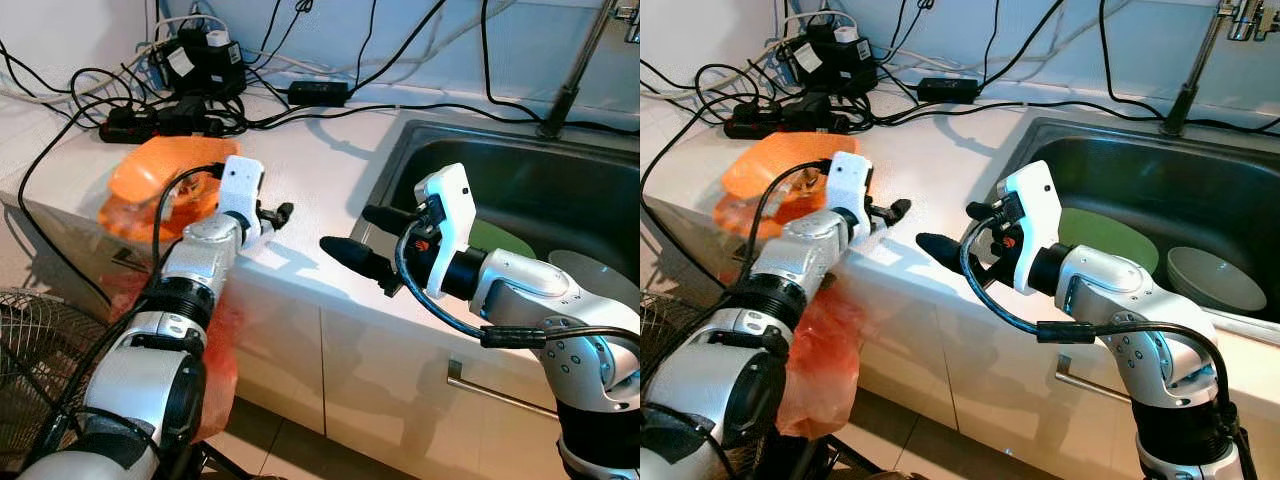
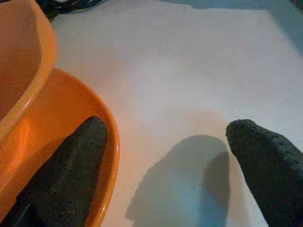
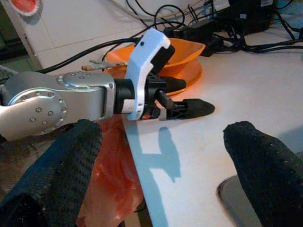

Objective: Kitchen organization

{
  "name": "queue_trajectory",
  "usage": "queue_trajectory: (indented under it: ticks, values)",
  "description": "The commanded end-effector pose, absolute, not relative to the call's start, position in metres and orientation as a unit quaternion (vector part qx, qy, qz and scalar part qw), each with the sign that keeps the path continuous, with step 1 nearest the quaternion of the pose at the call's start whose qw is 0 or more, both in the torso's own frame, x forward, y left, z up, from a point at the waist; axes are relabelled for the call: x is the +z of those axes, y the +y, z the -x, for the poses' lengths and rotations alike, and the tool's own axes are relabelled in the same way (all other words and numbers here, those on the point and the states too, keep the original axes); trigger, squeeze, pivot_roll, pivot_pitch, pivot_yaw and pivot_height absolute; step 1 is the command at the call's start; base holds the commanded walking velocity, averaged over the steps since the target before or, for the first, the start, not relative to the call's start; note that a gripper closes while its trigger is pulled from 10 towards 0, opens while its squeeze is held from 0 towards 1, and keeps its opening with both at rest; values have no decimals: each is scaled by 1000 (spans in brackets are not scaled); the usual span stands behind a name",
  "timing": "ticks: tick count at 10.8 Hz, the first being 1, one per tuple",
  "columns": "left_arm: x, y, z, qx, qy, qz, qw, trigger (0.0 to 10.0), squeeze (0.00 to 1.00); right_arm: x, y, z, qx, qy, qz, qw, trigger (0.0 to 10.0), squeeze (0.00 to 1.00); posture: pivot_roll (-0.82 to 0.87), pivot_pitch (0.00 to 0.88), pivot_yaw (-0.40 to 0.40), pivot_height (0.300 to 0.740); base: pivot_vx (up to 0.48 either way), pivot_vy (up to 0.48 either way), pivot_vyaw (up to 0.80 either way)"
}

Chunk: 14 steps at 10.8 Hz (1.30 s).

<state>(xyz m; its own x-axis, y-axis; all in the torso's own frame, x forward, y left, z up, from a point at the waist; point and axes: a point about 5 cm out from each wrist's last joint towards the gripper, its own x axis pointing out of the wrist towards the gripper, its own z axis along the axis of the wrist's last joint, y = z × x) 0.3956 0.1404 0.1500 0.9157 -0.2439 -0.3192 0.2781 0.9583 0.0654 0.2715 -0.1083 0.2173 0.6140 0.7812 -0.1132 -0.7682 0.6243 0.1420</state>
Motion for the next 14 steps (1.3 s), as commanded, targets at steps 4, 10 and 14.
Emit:
queue_trajectory:
  ticks: [4,10,14]
  values:
    - [127,150,-388,-134,201,-44,969,10000,0,220,-108,-270,428,73,-34,900,10000,0,-74,0,82,740,0,0,0]
    - [124,145,-387,-158,200,-45,966,10000,0,220,-109,-270,428,73,-30,900,10000,0,-79,0,76,740,0,0,0]
    - [123,134,-386,-193,190,-38,962,10000,0,220,-108,-270,429,75,-29,900,10000,0,-78,0,73,740,0,0,0]
